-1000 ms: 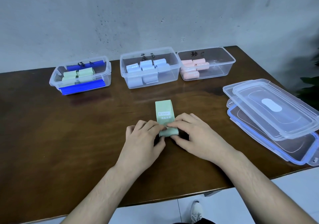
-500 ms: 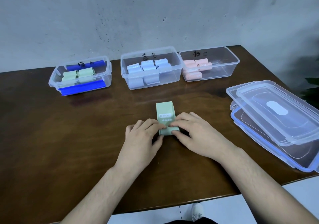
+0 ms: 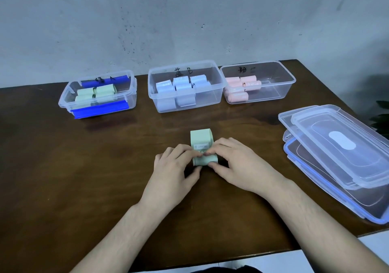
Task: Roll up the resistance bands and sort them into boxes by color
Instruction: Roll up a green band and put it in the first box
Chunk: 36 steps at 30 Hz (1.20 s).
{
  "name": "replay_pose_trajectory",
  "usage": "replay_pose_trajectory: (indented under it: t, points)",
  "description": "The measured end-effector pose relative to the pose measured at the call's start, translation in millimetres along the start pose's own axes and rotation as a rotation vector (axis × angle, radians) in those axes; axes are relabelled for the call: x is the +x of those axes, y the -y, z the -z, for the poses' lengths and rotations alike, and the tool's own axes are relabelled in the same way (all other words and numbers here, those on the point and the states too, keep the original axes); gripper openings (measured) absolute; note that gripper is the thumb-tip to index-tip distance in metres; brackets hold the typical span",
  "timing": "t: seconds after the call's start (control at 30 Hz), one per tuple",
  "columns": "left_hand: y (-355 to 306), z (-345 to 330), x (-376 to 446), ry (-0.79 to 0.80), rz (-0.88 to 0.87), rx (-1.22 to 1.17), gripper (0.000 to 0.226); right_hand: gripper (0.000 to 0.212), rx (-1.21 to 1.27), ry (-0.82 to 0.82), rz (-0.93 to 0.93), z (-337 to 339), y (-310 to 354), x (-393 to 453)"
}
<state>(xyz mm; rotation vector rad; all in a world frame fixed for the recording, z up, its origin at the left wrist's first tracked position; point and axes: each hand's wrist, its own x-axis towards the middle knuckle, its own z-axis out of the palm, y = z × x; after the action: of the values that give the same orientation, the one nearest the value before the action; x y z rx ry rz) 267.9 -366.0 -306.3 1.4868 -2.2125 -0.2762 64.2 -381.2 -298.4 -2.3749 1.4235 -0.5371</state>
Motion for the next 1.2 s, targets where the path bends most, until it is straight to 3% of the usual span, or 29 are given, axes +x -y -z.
replay_pose_trajectory:
  t: [0.27, 0.43, 0.67, 0.9, 1.2]
  points:
    - [5.2, 2.8, 14.0, 0.063, 0.012, 0.033, 0.030, 0.037, -0.078, -0.018, 0.028, 5.9, -1.6, 6.7]
    - [9.3, 0.7, 20.9, 0.092, 0.030, 0.004, 0.032, 0.027, -0.082, -0.014, 0.021, 9.1, 0.6, 12.8]
    - [8.3, 0.6, 20.8, -0.019, 0.019, -0.003, 0.026, 0.030, -0.068, 0.025, -0.015, 12.2, -3.8, 24.0]
    - [16.0, 0.7, 32.4, 0.009, 0.006, 0.040, 0.028, 0.039, -0.165, 0.048, 0.025, 16.0, -5.6, 28.5]
    - [21.2, -1.5, 40.4, 0.026, 0.003, 0.026, 0.035, 0.027, -0.159, -0.007, 0.048, 13.0, -10.5, 40.5]
